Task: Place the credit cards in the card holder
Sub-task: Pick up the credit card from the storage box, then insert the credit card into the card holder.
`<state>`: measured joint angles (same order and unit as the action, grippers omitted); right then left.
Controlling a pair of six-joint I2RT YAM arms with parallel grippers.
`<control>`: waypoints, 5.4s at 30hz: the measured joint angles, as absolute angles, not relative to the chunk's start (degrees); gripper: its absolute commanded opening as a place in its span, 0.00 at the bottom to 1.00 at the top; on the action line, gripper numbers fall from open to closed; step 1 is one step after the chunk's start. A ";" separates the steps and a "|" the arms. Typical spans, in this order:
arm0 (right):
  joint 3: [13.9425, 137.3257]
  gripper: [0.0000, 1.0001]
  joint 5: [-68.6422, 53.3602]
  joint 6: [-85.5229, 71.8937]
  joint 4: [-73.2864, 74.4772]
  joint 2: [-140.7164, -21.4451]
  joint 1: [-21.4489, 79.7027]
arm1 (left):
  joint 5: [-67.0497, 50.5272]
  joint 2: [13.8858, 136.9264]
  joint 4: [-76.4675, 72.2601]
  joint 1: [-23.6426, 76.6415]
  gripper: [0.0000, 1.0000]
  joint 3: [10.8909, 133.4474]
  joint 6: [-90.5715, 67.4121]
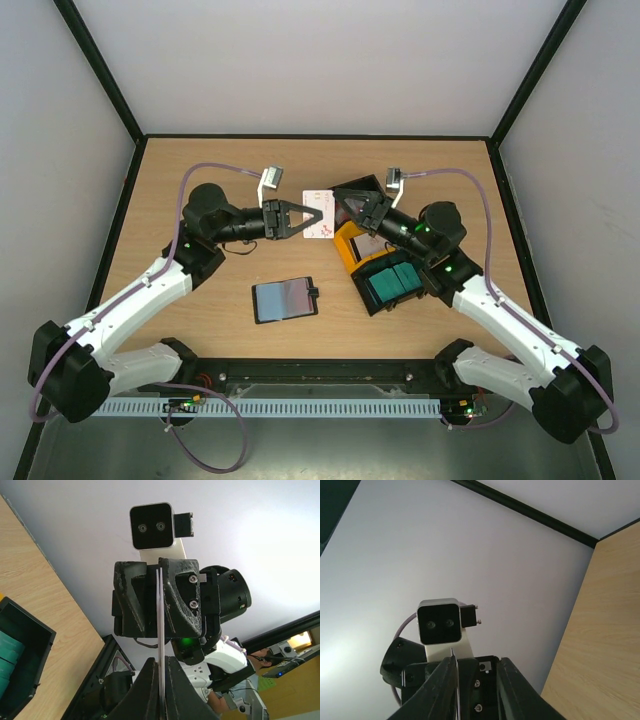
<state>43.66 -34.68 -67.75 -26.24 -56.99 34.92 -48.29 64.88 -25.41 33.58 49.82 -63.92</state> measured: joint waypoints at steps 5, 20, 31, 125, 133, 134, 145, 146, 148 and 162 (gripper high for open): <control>43.66 0.13 -36.05 -68.36 -27.18 -57.23 34.92 | -48.49 64.88 -25.50 33.58 0.03 49.82 -64.14; 43.92 0.14 -36.51 -70.87 -28.18 -59.33 34.92 | -47.92 64.36 -26.92 33.58 0.02 49.06 -65.12; 42.41 0.15 -37.47 -75.55 -33.50 -60.34 34.98 | -47.75 63.09 -29.17 33.58 0.03 47.77 -65.34; 49.93 0.02 -16.86 -48.62 15.70 -71.92 48.16 | -24.51 57.28 12.84 26.85 0.03 24.99 -50.74; 49.98 0.02 -16.88 -46.87 16.40 -81.73 53.80 | -26.30 59.09 3.49 28.25 0.03 19.18 -54.19; 49.98 0.02 -17.37 -46.72 16.21 -82.56 54.48 | -26.83 59.48 1.58 28.47 0.03 18.39 -54.57; 51.48 0.02 -18.74 -46.50 15.88 -90.00 57.08 | -29.10 62.96 -8.12 29.74 0.03 15.99 -55.33; 51.66 0.02 -18.65 -46.48 15.94 -90.52 57.10 | -29.10 63.16 -8.40 29.74 0.03 15.99 -55.16; 51.88 0.02 -18.33 -46.46 16.05 -91.22 57.08 | -28.97 63.51 -8.82 29.89 0.03 15.99 -54.39; 52.62 0.02 -14.55 -46.46 18.00 -91.98 57.14 | -27.42 66.41 -9.23 30.17 0.03 16.03 -50.37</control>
